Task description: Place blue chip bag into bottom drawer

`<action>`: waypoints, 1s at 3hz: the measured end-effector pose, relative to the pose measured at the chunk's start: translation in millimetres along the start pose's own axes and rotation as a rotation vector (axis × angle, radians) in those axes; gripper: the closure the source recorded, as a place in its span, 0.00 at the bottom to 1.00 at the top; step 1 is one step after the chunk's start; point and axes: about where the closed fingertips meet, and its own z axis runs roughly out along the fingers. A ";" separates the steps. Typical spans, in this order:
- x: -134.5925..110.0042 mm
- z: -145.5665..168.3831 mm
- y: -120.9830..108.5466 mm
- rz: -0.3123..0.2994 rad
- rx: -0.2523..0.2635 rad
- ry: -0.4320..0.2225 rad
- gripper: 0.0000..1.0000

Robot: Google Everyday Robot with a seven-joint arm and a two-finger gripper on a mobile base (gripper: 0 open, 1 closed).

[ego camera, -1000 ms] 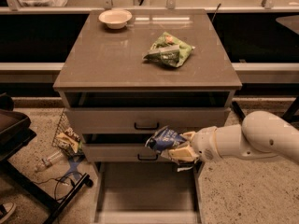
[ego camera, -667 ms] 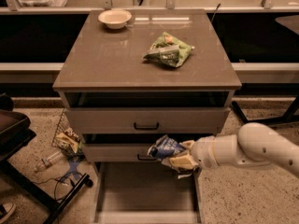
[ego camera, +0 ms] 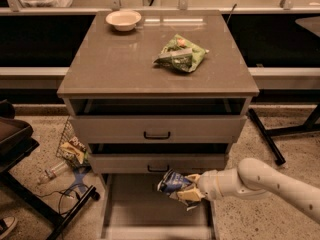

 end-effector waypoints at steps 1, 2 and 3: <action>43.3 30.1 -13.4 0.010 -0.051 0.002 1.00; 88.5 57.0 -28.0 0.041 -0.075 0.024 1.00; 112.1 73.6 -41.6 0.071 -0.029 0.060 1.00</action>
Offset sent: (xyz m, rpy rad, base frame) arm -0.0039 -0.0028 -0.1511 0.0125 0.1018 0.0466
